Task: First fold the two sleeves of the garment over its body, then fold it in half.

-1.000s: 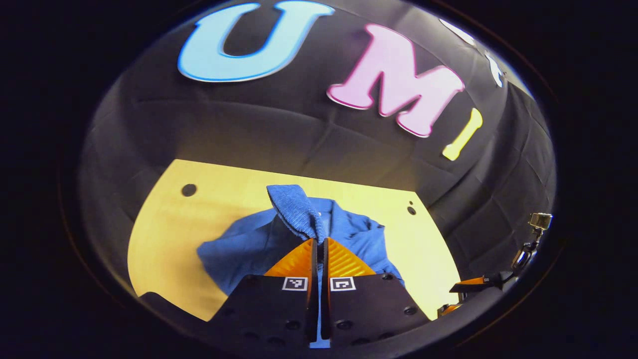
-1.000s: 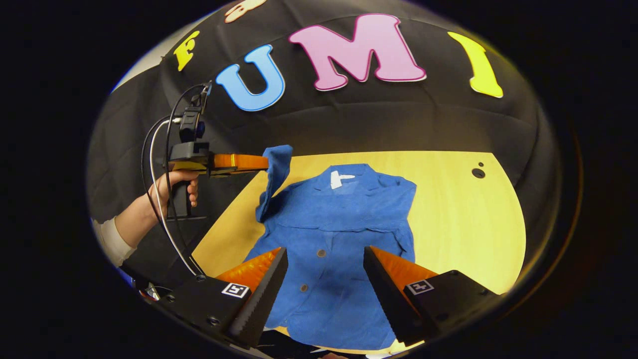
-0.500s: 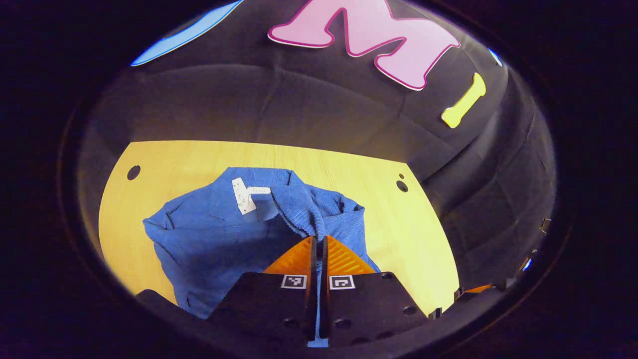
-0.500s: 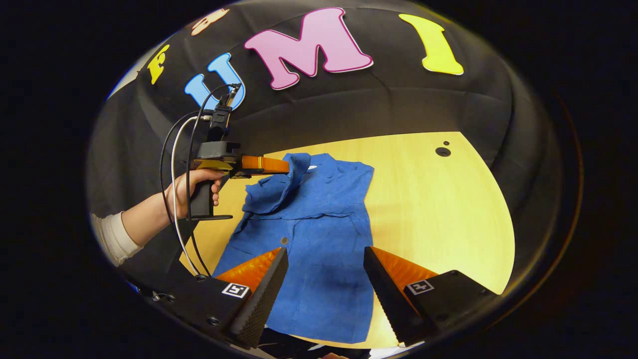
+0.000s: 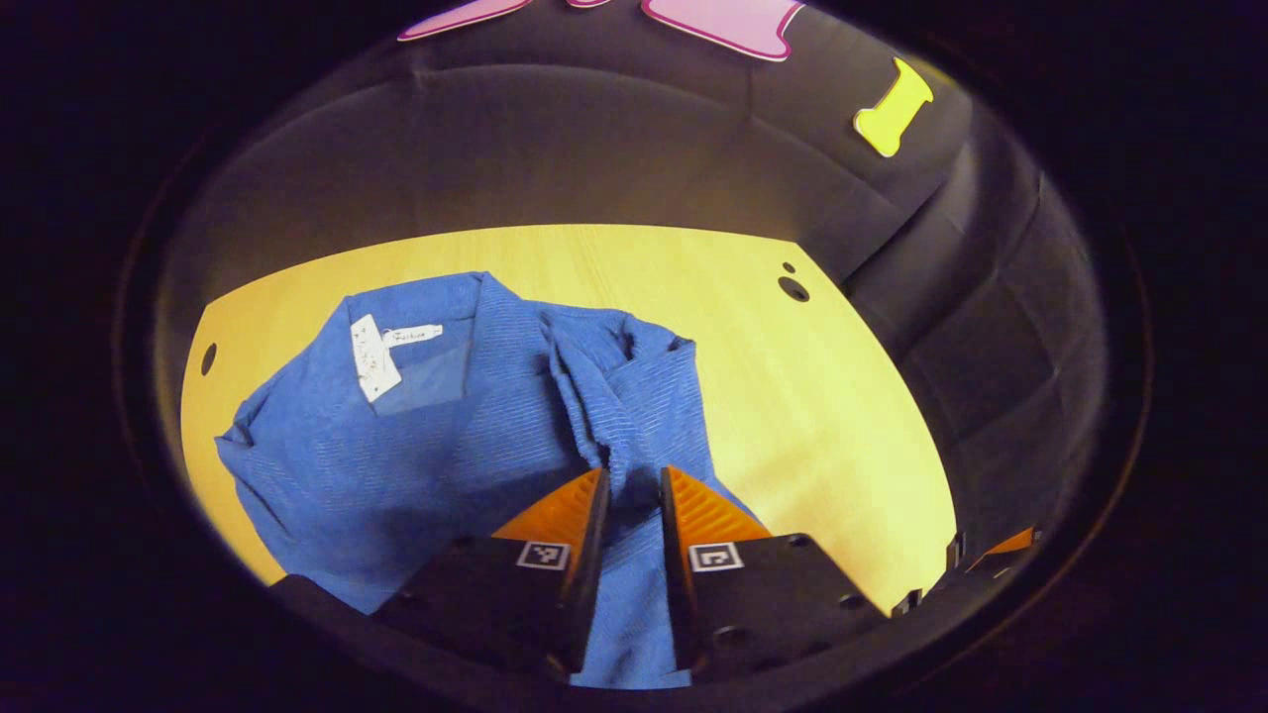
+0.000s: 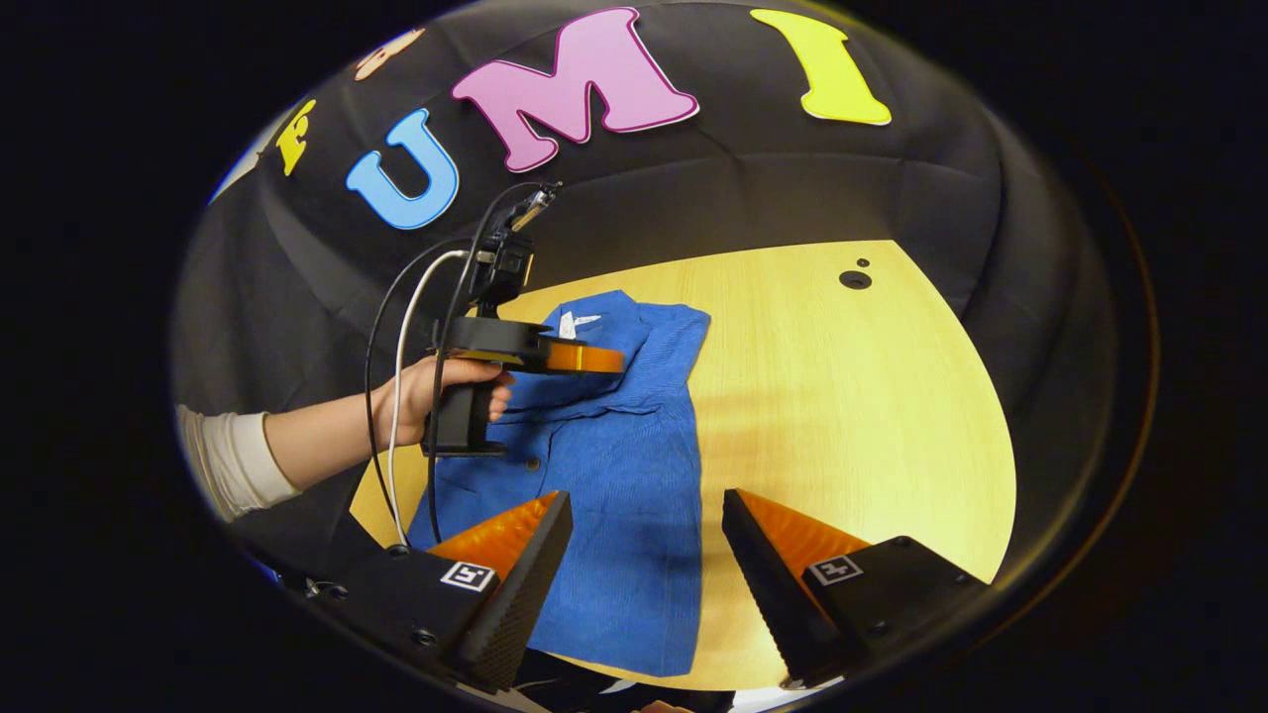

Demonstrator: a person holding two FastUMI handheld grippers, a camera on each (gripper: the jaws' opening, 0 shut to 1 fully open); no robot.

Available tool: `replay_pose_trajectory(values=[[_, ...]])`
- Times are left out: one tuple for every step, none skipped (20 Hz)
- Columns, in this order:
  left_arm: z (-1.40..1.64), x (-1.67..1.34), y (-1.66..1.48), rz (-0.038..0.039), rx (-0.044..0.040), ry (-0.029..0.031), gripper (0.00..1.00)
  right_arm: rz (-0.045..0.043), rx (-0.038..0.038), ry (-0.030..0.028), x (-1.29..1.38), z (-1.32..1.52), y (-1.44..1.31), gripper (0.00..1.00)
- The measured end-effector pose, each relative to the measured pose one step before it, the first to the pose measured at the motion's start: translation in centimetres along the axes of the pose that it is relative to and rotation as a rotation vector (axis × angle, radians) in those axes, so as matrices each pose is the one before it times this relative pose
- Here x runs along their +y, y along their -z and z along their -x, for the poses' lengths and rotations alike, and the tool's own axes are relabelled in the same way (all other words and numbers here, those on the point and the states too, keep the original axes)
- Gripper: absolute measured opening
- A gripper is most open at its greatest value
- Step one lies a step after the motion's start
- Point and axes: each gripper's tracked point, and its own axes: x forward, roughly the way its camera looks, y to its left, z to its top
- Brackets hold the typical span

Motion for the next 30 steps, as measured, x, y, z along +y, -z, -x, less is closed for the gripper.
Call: replay_pose_trajectory(values=[[-0.061,-1.244,-0.752,0.01169,-0.03488,0.03442,0.36,-0.00601,0.00730,0.00128,-0.404,0.068,0.369,0.98],[0.298,-1.076,-0.464,0.01230,-0.02620,0.03958,0.51,-0.00929,0.00500,-0.00064,-0.241,-0.085,0.264,0.98],[0.433,-1.143,-0.315,0.00730,-0.01651,0.02931,0.66,-0.00967,0.00424,0.00082,-0.262,-0.002,0.199,0.98],[0.255,-0.421,-0.223,-0.00311,-0.01637,0.00138,0.74,-0.00843,0.00314,0.00088,-0.203,-0.078,0.226,0.98],[0.640,-0.018,0.079,-0.01039,-0.01022,-0.02364,0.76,-0.00744,0.00124,0.00140,-0.059,0.022,0.203,0.98],[1.185,0.541,0.271,-0.01036,-0.00217,-0.03933,0.86,-0.00623,-0.00070,-0.00070,-0.010,-0.011,0.131,0.98],[1.221,0.523,0.501,-0.01004,-0.00646,-0.03765,0.85,-0.00404,0.00026,-0.00137,0.198,-0.155,0.167,0.98],[1.724,0.751,0.329,-0.00242,-0.02992,-0.04374,0.82,-0.00099,0.00351,0.00039,0.245,-0.194,0.238,0.98],[1.815,1.052,0.568,0.00447,-0.01889,-0.04271,0.82,0.00307,0.00370,0.00715,0.275,-0.235,0.188,0.98],[1.927,0.983,1.019,0.02705,-0.01443,-0.04568,0.82,0.00447,-0.00631,0.01271,0.134,-0.075,0.112,0.98],[2.078,0.566,1.536,0.04441,0.00506,-0.01694,0.85,0.00336,-0.01416,0.01392,0.371,-0.116,-0.050,0.98],[2.354,0.614,1.955,0.02939,0.00445,0.00279,0.82,0.00543,-0.00239,0.01851,0.390,-0.199,0.442,0.98],[2.093,1.392,1.938,0.01305,-0.01093,-0.02967,0.85,0.01108,0.00034,0.02244,0.238,-0.229,0.649,0.97],[1.644,2.001,2.222,-0.00106,-0.00507,-0.05269,0.85,0.00641,0.00304,0.02281,0.198,-0.312,0.729,0.98],[1.519,2.568,2.335,-0.00452,0.00946,-0.06751,0.82,-0.00068,0.01769,0.01325,0.312,-0.415,1.044,0.98],[1.042,2.401,2.633,0.00200,0.03032,-0.05658,0.85,-0.00712,0.02034,0.00954,0.197,-0.270,1.275,0.98],[0.930,2.493,2.680,0.00712,0.04802,-0.04292,0.85,-0.01000,0.02318,0.00583,0.122,-0.144,1.350,0.98],[0.529,2.759,2.328,0.02074,0.03527,-0.05226,0.85,-0.00506,0.03173,0.00566,0.166,-0.196,1.301,0.98],[0.090,2.200,2.298,0.02098,0.04227,-0.03210,0.85,0.00376,0.02547,0.01173,0.116,-0.039,1.161,0.98],[0.097,1.567,2.164,0.03008,0.05266,-0.02829,0.85,0.01480,0.01998,0.01449,-0.081,-0.007,1.003,0.98],[-0.204,1.222,1.700,0.03224,0.04493,-0.01244,0.85,0.01683,0.01975,0.01681,-0.171,-0.078,1.006,0.98],[-0.561,0.461,1.151,0.02436,0.03860,-0.00065,0.85,0.01428,0.02421,0.00793,0.064,-0.251,1.101,0.98],[-0.383,0.872,1.386,0.01784,0.03177,-0.01294,0.85,0.01161,0.02367,0.00888,0.045,-0.291,1.027,0.98],[-0.481,0.794,1.417,0.01519,0.02859,-0.01330,0.85,0.00933,0.01979,0.01018,0.026,-0.261,0.757,0.99],[-0.401,0.504,1.303,0.00582,0.03504,-0.00824,0.88,0.00672,0.02147,0.00860,0.031,-0.243,0.853,0.99],[-0.329,0.719,1.111,0.00403,0.02618,-0.00800,0.85,0.00259,0.01637,0.00436,0.076,-0.100,0.685,0.99],[-0.365,0.567,0.764,0.00051,0.01839,-0.00415,0.85,0.00023,0.01507,0.00259,0.103,0.017,0.793,0.99],[-0.592,0.218,0.625,-0.00551,0.01952,0.00542,0.85,0.00034,0.00826,0.00076,0.121,-0.122,0.441,0.99],[-0.368,0.429,0.615,0.00356,0.02780,-0.00391,0.85,0.00231,0.01340,0.00786,-0.042,-0.121,0.479,0.99],[-0.514,0.225,0.137,-0.00213,0.01219,0.00547,0.82,0.00088,0.01794,0.01402,-0.218,-0.061,0.541,0.99]])
